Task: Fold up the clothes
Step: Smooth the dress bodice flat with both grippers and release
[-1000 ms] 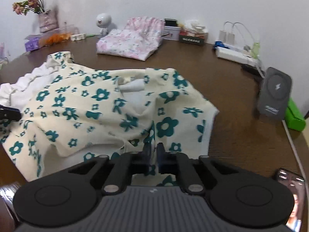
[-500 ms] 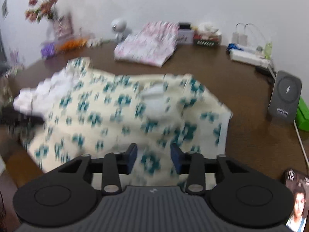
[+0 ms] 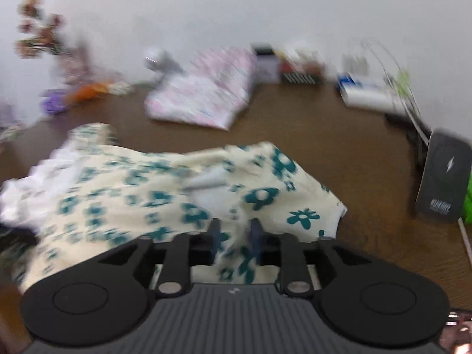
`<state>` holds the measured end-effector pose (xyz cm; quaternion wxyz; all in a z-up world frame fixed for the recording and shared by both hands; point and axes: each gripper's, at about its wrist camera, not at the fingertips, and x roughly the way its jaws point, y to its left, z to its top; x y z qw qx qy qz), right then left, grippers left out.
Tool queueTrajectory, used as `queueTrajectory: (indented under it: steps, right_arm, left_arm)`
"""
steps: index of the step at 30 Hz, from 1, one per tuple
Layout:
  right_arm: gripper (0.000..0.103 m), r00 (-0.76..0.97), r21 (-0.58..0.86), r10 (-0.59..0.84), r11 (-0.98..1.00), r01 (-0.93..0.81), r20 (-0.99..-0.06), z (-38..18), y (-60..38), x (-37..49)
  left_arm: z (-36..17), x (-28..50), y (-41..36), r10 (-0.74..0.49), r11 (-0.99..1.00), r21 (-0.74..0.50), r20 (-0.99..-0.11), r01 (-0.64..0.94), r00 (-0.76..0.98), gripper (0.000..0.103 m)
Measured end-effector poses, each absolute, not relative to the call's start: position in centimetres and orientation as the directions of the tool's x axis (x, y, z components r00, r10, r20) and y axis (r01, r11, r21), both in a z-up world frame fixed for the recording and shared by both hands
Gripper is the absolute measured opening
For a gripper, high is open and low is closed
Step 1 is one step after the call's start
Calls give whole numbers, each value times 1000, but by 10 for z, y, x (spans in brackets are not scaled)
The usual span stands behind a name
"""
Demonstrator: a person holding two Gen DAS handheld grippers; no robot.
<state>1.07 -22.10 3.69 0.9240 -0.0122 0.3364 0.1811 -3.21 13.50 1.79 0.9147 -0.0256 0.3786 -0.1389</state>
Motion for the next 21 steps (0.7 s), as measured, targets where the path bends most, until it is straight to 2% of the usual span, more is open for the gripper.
queueTrajectory:
  steps: [1,2,3,5,6,7,8,12,13,14,15,16,17,19,21]
  right_arm:
    - [26,702,92,361,916,-391,-614,42,-222,-5]
    - [26,683,93,392,897,-432,-616,45,-220,-18]
    - [26,656,104,430,874,-475,-620,45,-217,-32]
    - [23,597,115,471,837,-535,-650,40,-208,-50]
    - [17,585,98,452,838,-536,-673,36,-202,-55]
    - [4,569,78,425,843,-533,-704,30,-200,-57]
    - [4,555,60,399,846,-529,-730,25,-198,-59]
    - [5,579,30,353,870,-493,-735,29,-213,-73]
    - [9,597,17,378,854,-520,-707,36,-212,-82]
    - [21,613,3,404,836,-548,-679,43,-211,-90]
    - [35,616,-5,449,806,-592,-648,49,-207,-97]
    - [64,611,-25,491,766,-642,-621,51,-201,-106]
    - [71,602,-47,530,726,-686,-597,52,-196,-115]
    - [69,582,-97,538,678,-728,-610,47,-185,-124]
    - [61,580,-104,512,687,-719,-633,38,-186,-123]
  left_arm:
    - [21,-38,139,-290,955,-152,-671,256,683,23]
    - [24,-45,143,-309,948,-150,-656,282,688,33]
    - [26,-52,147,-331,938,-144,-643,315,691,38]
    - [26,-65,156,-351,925,-113,-622,363,700,39]
    - [25,-69,159,-343,925,-96,-628,367,698,38]
    - [24,-73,161,-334,925,-79,-635,372,697,36]
    - [23,-77,164,-327,924,-64,-640,377,695,36]
    - [23,-100,174,-341,906,-23,-629,422,699,36]
    - [24,-108,176,-354,897,-11,-615,441,705,40]
    - [26,-115,179,-370,887,-2,-601,461,708,43]
    - [26,-120,181,-380,880,5,-591,475,712,45]
    - [26,-125,182,-385,876,15,-581,483,717,47]
    - [24,-127,184,-384,874,25,-577,485,721,47]
    - [18,-126,187,-370,878,38,-581,478,725,47]
    - [14,-124,189,-365,875,51,-582,481,726,47]
